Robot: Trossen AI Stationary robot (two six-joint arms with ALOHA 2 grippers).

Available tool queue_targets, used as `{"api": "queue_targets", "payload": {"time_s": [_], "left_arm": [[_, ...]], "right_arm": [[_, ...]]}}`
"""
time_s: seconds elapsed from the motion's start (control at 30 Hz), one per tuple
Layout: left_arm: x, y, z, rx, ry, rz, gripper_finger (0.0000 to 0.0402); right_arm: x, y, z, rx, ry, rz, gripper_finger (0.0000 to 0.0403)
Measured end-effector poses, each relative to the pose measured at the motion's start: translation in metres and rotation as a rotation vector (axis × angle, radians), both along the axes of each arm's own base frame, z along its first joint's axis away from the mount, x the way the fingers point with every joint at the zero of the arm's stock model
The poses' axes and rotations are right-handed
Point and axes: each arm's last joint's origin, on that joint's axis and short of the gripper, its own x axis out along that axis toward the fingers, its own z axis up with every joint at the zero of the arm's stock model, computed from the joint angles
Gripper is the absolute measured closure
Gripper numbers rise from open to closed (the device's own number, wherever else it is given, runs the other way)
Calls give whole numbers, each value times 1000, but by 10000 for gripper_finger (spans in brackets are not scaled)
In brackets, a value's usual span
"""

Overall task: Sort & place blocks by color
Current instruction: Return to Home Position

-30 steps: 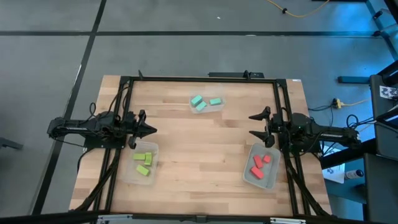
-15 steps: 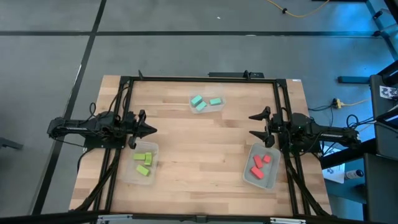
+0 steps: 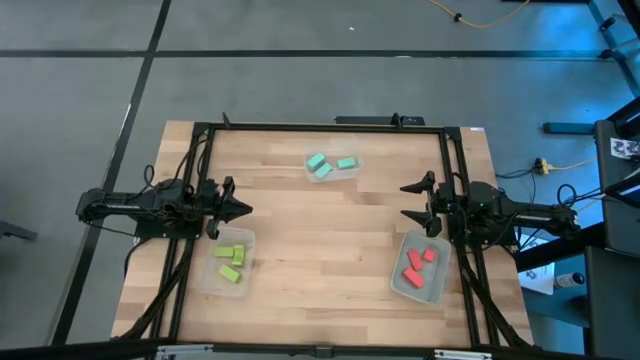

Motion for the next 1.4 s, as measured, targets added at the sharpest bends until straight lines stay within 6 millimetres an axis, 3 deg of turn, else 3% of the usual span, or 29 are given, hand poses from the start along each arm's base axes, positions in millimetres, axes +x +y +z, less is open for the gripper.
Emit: {"api": "queue_targets", "payload": {"time_s": [0.5, 1.07, 1.4], "left_arm": [[0, 0, 0, 0, 0, 0, 401], [0, 0, 0, 0, 0, 0, 376], [0, 0, 0, 0, 0, 0, 387]], "right_arm": [[0, 0, 0, 0, 0, 0, 52], [0, 0, 0, 0, 0, 0, 52], [0, 0, 0, 0, 0, 0, 52]]}}
